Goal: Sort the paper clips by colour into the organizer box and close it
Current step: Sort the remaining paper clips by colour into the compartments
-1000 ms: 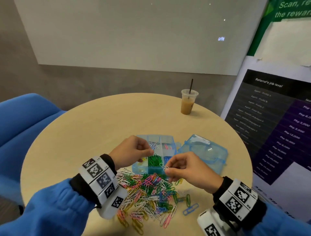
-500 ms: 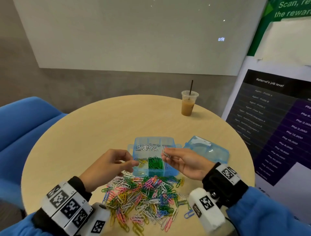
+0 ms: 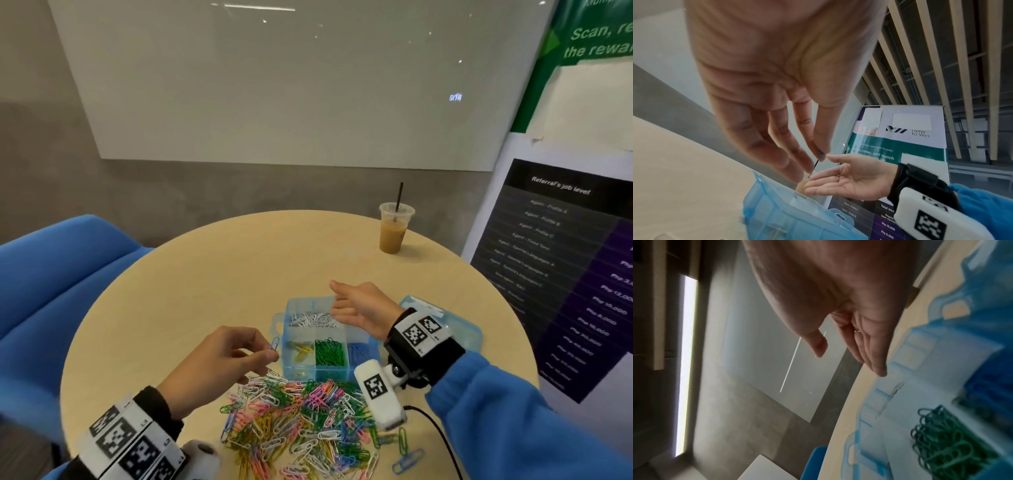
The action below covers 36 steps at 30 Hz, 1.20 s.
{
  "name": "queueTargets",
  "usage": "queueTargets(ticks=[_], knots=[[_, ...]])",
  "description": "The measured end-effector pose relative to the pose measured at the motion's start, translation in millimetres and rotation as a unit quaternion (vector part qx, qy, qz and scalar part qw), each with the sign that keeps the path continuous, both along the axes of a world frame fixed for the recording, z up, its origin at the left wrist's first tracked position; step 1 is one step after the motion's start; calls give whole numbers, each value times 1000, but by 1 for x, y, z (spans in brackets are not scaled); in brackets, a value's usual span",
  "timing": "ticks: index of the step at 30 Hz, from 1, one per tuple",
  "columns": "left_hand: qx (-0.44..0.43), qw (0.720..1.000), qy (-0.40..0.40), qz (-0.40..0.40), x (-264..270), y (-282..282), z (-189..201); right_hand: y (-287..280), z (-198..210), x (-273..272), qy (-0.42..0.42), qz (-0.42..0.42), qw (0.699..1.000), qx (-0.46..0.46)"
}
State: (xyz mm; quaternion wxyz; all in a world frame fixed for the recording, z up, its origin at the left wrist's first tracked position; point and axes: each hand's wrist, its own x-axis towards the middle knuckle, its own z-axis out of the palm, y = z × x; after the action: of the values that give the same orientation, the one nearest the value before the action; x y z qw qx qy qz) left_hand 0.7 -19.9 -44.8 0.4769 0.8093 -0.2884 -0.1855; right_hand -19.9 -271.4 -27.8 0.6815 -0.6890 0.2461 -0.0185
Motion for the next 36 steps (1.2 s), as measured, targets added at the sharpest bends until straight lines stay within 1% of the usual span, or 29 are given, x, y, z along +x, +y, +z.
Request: queueTargets(ticks=[3, 6, 9, 12, 13, 14, 15, 16, 17, 18, 19, 20, 23, 25, 27, 29, 31, 34, 36], knots=[[7, 1000, -17, -7, 0, -4, 3, -5, 4, -9, -27, -1, 1000, -8], [13, 999, -22, -31, -1, -18, 8, -13, 6, -25, -39, 30, 999, -20], [14, 997, -46, -53, -3, -44, 14, -20, 3, -42, -52, 56, 997, -30], [-6, 996, -63, -56, -3, -78, 21, -24, 2, -55, -70, 52, 996, -20], [-4, 996, -66, -59, -2, -88, 23, -24, 3, -58, -74, 47, 996, -32], [4, 996, -64, -63, -3, -97, 25, -24, 4, -63, -78, 41, 994, -64], [17, 996, -58, -67, -3, -104, 26, -24, 5, -68, -81, 37, 988, -129], [32, 996, -54, -71, -4, -108, 26, -26, 5, -74, -83, 37, 971, -223], [42, 995, -58, -74, -6, -110, 27, -27, 5, -82, -86, 46, 941, -325], [46, 993, -70, -78, -8, -109, 27, -27, 5, -89, -90, 66, 906, -408], [45, 992, -86, -79, -11, -105, 28, -27, 4, -97, -89, 93, 879, -459], [43, 991, -100, -79, -13, -100, 28, -27, 2, -103, -80, 124, 862, -485], [54, 986, -133, -84, -18, -76, 26, -29, -9, -120, -33, 202, 836, -510], [73, 983, -144, -85, -20, -60, 23, -31, -17, -128, -9, 219, 827, -518], [82, 982, -151, -81, -19, -46, 17, -31, -24, -134, 2, 223, 827, -516], [90, 980, -159, -80, -18, -36, 12, -25, -29, -134, -5, 236, 834, -500], [117, 976, -165, -84, -18, -32, 6, -14, -32, -129, -31, 258, 832, -490], [176, 962, -176, -114, -23, -35, -2, 1, -32, -120, -66, 289, 816, -497], [225, 948, -180, -136, -28, -39, -7, 7, -33, -114, -70, 303, 806, -504]])
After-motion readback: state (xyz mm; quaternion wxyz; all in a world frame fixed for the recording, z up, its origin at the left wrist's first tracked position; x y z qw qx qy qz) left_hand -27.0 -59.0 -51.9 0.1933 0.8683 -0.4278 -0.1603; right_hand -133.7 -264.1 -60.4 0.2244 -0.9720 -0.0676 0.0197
